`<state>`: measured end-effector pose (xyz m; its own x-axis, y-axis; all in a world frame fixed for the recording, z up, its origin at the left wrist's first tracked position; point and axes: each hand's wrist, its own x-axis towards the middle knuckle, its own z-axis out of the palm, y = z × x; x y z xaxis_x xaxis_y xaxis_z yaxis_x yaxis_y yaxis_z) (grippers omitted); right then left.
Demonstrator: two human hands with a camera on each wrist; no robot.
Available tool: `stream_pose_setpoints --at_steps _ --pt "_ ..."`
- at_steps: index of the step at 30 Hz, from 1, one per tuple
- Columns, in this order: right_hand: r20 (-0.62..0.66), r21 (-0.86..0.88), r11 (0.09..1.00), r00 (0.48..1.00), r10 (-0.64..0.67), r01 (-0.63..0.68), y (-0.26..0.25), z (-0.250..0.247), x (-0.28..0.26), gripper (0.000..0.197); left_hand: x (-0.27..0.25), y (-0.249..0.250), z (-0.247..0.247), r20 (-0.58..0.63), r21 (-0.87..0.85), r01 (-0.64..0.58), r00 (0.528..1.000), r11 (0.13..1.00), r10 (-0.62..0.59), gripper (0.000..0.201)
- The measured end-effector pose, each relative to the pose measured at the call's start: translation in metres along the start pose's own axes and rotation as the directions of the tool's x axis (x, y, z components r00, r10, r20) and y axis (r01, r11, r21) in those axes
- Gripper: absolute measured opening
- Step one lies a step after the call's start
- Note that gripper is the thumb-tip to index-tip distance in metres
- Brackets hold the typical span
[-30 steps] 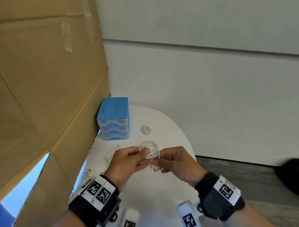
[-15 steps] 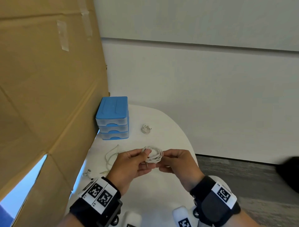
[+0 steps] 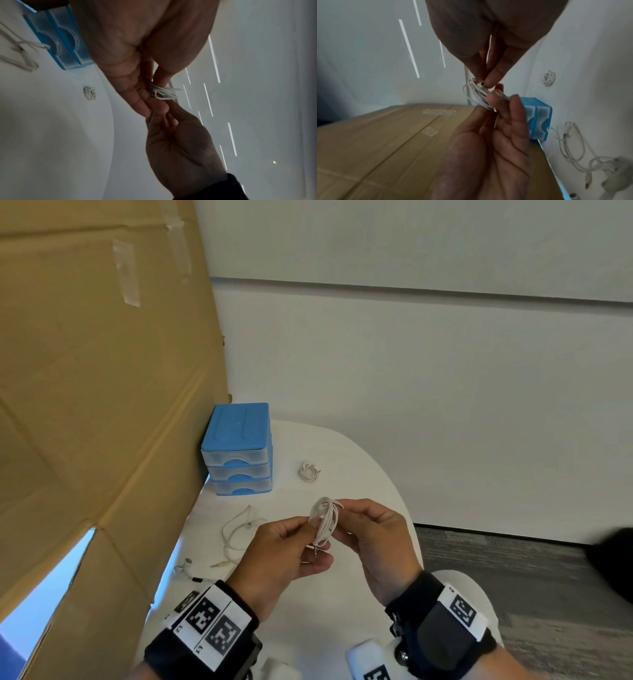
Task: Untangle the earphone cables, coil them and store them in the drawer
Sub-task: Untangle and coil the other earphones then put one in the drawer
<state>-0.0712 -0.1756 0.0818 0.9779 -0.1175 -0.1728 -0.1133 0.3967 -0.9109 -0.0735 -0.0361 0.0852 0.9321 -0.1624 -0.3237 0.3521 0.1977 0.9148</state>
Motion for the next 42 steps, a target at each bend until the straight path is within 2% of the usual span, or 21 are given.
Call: stream_pose_setpoints --at_steps 3,5,10,12,15,18,22,25,29,33,36,39,42 --pt "-0.057 -0.114 0.987 0.992 -0.116 0.109 0.004 0.004 -0.002 0.006 0.000 0.001 0.001 -0.004 0.000 0.002 1.000 1.000 -0.002 0.022" --pt "-0.080 -0.121 0.986 0.989 -0.127 0.117 0.007 0.007 -0.003 0.004 0.000 0.000 0.002 -0.011 -0.004 -0.009 1.000 1.000 0.009 0.023" --pt "-0.050 0.098 0.995 0.999 0.007 -0.002 0.006 0.010 -0.005 0.004 0.001 -0.003 0.007 -0.080 0.085 -0.146 0.985 0.986 0.153 0.024" --pt "0.010 0.124 0.990 0.998 0.059 -0.060 0.005 0.008 -0.005 0.006 0.001 -0.004 0.007 -0.114 0.159 -0.212 0.966 0.964 0.231 0.027" --pt "0.160 0.049 0.987 0.977 0.143 -0.153 0.003 0.005 -0.005 0.011 0.002 -0.003 0.004 -0.131 0.251 -0.260 0.945 0.932 0.299 0.032" --pt "0.266 -0.001 0.984 0.949 0.172 -0.178 0.000 0.000 -0.003 0.014 0.001 -0.001 0.004 -0.128 0.236 -0.261 0.947 0.936 0.296 0.028" --pt "0.314 0.102 0.973 0.934 0.167 -0.208 -0.007 -0.005 -0.001 0.026 0.002 -0.002 0.003 -0.125 0.267 -0.264 0.944 0.927 0.305 0.019" --pt "0.324 -0.116 0.992 0.943 0.080 -0.044 -0.010 -0.003 -0.002 0.031 0.004 -0.005 0.001 -0.104 0.301 -0.227 0.958 0.926 0.268 0.014" --pt "0.277 -0.351 0.932 0.961 0.010 0.092 -0.002 -0.003 0.002 0.039 0.005 -0.005 -0.001 -0.105 0.248 -0.160 0.976 0.956 0.191 0.012" --pt "0.259 -0.392 0.912 0.966 -0.015 0.119 0.003 -0.009 0.001 0.024 0.006 0.000 -0.004 -0.134 0.096 -0.090 0.986 0.991 0.103 0.011" --pt "0.234 -0.408 0.907 0.972 -0.005 0.102 0.003 -0.011 -0.003 0.015 0.007 0.000 -0.004 -0.144 0.054 -0.051 0.988 0.997 0.059 0.011" --pt "0.220 -0.377 0.923 0.975 0.007 0.078 0.002 -0.010 -0.005 0.014 0.007 -0.002 -0.004 -0.141 0.063 -0.023 0.989 0.998 0.032 0.012" --pt "0.220 -0.309 0.951 0.974 0.049 0.022 -0.001 -0.008 -0.006 0.011 0.008 -0.002 -0.004 -0.127 0.152 -0.054 0.989 0.987 0.074 0.016"
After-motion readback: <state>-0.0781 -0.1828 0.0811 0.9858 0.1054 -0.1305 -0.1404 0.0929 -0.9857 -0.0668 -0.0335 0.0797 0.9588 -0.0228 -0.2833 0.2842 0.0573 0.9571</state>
